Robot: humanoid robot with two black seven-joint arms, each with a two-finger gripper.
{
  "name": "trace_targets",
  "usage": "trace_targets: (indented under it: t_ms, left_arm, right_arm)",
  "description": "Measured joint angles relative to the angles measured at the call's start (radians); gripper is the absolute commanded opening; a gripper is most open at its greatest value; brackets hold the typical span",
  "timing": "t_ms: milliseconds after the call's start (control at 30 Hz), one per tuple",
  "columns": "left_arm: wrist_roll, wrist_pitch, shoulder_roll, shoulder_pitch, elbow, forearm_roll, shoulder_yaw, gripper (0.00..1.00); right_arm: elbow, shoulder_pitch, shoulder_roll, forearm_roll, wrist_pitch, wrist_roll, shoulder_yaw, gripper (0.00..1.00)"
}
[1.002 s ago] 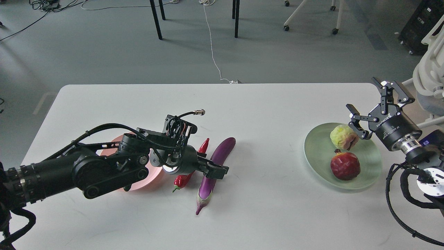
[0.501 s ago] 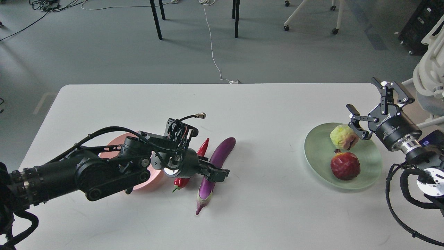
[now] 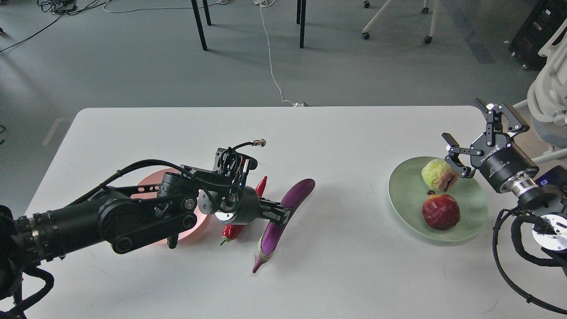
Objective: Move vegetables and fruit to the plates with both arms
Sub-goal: 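Lift the eggplant onto the pink plate and open the left gripper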
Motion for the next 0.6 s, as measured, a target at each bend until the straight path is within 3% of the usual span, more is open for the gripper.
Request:
trace_targets:
  t_ms: [200, 401, 467, 601]
  left_arm:
    - [0.021, -0.019, 0.034, -0.016, -0.086, -0.098, -0.128, 0.10]
    - [0.000, -0.035, 0.217, -0.014, -0.124, -0.210, -0.249, 0.13]
    - [-0.033, -0.035, 0.301, -0.010, -0.124, -0.217, -0.255, 0.13]
    - [-0.163, -0.036, 0.475, 0.023, -0.109, -0.174, -0.218, 0.13]
  right_arm:
    - [0.000, 0.000, -0.001, 0.000, 0.000, 0.000, 0.000, 0.97]
    - [0.000, 0.000, -0.001, -0.001, 0.000, 0.000, 0.000, 0.97]
    - [-0.001, 0.000, -0.001, -0.001, 0.000, 0.000, 0.000, 0.97]
    - [-0.001, 0.000, -0.001, -0.003, 0.000, 0.000, -0.001, 0.97]
